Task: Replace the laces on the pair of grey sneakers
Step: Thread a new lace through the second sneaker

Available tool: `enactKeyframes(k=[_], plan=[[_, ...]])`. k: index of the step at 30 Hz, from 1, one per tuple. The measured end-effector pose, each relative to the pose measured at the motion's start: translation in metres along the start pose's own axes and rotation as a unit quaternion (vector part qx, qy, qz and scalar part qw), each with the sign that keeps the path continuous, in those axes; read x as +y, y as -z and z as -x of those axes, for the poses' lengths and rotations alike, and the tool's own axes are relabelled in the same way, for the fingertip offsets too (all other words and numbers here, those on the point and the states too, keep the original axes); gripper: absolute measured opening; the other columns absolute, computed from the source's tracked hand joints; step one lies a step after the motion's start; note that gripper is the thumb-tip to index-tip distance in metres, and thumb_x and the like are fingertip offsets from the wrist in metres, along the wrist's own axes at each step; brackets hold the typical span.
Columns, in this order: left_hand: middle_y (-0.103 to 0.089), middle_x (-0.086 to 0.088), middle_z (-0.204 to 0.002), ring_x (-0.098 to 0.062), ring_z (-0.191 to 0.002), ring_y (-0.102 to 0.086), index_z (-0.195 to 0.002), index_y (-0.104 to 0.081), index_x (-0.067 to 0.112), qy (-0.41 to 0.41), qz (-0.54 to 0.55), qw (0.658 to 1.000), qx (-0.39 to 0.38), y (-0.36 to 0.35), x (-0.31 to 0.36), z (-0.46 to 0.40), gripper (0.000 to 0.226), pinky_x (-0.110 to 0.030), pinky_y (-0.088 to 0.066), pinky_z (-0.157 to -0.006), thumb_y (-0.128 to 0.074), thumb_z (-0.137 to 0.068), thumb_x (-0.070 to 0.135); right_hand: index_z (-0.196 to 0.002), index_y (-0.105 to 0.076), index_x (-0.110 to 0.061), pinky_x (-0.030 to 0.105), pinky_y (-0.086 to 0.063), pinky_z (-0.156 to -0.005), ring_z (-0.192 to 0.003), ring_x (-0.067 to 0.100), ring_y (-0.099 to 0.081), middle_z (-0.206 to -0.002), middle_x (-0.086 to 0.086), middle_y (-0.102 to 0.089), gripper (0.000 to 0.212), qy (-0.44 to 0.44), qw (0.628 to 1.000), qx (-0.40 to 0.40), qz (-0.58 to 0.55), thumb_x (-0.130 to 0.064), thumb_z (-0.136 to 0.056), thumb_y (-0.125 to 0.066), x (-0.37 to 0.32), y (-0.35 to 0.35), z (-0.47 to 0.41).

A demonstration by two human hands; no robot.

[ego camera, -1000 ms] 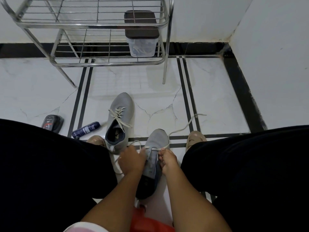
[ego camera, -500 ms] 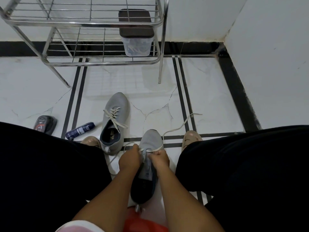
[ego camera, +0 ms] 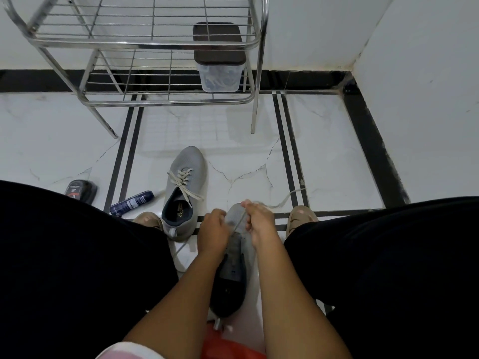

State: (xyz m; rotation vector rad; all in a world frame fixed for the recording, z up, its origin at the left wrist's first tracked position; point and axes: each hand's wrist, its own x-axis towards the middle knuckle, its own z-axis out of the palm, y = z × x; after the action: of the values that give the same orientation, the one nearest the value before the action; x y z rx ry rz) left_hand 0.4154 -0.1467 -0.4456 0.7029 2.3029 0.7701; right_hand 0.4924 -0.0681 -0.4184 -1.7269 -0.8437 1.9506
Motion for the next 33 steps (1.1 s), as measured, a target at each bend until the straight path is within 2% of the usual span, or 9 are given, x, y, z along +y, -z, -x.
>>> enactKeyframes(k=[2, 5, 11, 16, 20, 23, 26, 30, 33], plan=[[-0.059, -0.003, -0.114, -0.019, -0.105, -0.055, -0.110, -0.063, 0.019, -0.039, 0.104, 0.992, -0.067, 0.008, 0.023, -0.008, 0.027, -0.032, -0.046, -0.086, -0.038, -0.100, 0.020, -0.091, -0.070, -0.013, 0.021, -0.034, -0.051, -0.057, 0.009, -0.041, -0.069, -0.005, -0.053, 0.009, 0.055, 0.998, -0.009, 0.027, -0.020, -0.090, -0.064, -0.032, -0.004, 0.014], [-0.066, 0.002, -0.098, -0.012, -0.094, -0.059, -0.093, -0.065, 0.017, -0.049, 0.202, 0.963, -0.171, 0.024, 0.048, -0.007, 0.026, -0.026, -0.042, -0.077, -0.043, -0.101, 0.029, -0.096, -0.073, -0.014, 0.020, -0.038, -0.058, -0.065, 0.006, -0.047, -0.082, -0.012, -0.063, 0.015, 0.119, 0.992, -0.004, 0.033, -0.023, -0.092, -0.063, -0.071, -0.001, 0.031], [-0.056, -0.008, -0.084, -0.014, -0.066, -0.050, -0.084, -0.056, 0.008, 0.034, 0.064, 0.993, -0.090, 0.036, 0.015, -0.017, 0.030, -0.019, -0.041, -0.048, -0.043, -0.101, 0.029, -0.084, -0.073, -0.016, 0.020, -0.038, -0.054, -0.064, 0.007, -0.046, -0.079, -0.005, -0.060, 0.012, 0.159, 0.979, 0.055, -0.115, -0.021, -0.090, -0.064, -0.112, 0.026, 0.049], [-0.061, -0.019, -0.115, -0.036, -0.106, -0.057, -0.112, -0.059, 0.004, 0.161, -0.098, 0.981, -0.044, 0.043, -0.016, -0.019, 0.035, -0.037, -0.044, -0.085, -0.039, -0.100, 0.030, -0.088, -0.073, -0.015, 0.019, -0.039, -0.054, -0.063, 0.006, -0.050, -0.078, -0.005, -0.061, 0.009, 0.175, 0.979, 0.057, -0.082, -0.017, -0.089, -0.064, -0.113, 0.033, 0.055], [-0.060, -0.015, -0.114, -0.032, -0.104, -0.056, -0.116, -0.055, 0.010, 0.032, -0.012, 0.998, 0.054, 0.049, 0.009, -0.006, 0.026, -0.031, -0.037, -0.076, -0.038, -0.101, 0.023, -0.092, -0.067, -0.015, 0.020, -0.040, -0.057, -0.063, 0.004, -0.058, -0.078, -0.005, -0.067, 0.005, 0.164, 0.981, -0.018, 0.103, -0.013, -0.088, -0.065, -0.105, 0.025, 0.060], [-0.064, -0.002, -0.118, -0.015, -0.109, -0.054, -0.126, -0.055, 0.017, -0.069, 0.180, 0.979, -0.070, 0.059, 0.049, -0.004, 0.030, -0.027, -0.037, -0.085, -0.038, -0.102, 0.023, -0.085, -0.057, -0.016, 0.023, -0.044, -0.057, -0.063, 0.006, -0.063, -0.084, 0.001, -0.072, 0.011, 0.162, 0.961, -0.052, 0.216, -0.013, -0.085, -0.068, -0.098, 0.014, 0.061], [-0.067, 0.002, -0.107, -0.009, -0.103, -0.056, -0.118, -0.062, 0.020, -0.088, 0.218, 0.957, -0.169, 0.066, 0.064, -0.001, 0.027, -0.023, -0.042, -0.084, -0.043, -0.101, 0.031, -0.088, -0.062, -0.011, 0.025, -0.048, -0.058, -0.065, 0.010, -0.063, -0.080, 0.003, -0.070, 0.011, 0.189, 0.945, -0.048, 0.264, -0.016, -0.084, -0.071, -0.091, 0.008, 0.061], [-0.061, -0.001, -0.087, -0.014, -0.087, -0.055, -0.093, -0.069, 0.019, -0.080, 0.199, 0.965, -0.149, 0.067, 0.053, -0.001, 0.020, -0.027, -0.041, -0.077, -0.054, -0.096, 0.032, -0.087, -0.068, -0.008, 0.029, -0.057, -0.070, -0.063, 0.013, -0.060, -0.074, 0.003, -0.065, 0.010, 0.205, 0.949, -0.026, 0.238, -0.017, -0.086, -0.071, -0.089, 0.010, 0.054], [-0.064, 0.000, -0.087, -0.013, -0.088, -0.059, -0.099, -0.068, 0.015, -0.070, 0.213, 0.961, -0.161, 0.069, 0.053, 0.000, 0.019, -0.029, -0.043, -0.078, -0.056, -0.096, 0.029, -0.083, -0.068, -0.008, 0.030, -0.059, -0.076, -0.060, 0.013, -0.061, -0.070, 0.005, -0.066, 0.008, 0.183, 0.956, -0.035, 0.228, -0.015, -0.085, -0.072, -0.085, 0.013, 0.050]])
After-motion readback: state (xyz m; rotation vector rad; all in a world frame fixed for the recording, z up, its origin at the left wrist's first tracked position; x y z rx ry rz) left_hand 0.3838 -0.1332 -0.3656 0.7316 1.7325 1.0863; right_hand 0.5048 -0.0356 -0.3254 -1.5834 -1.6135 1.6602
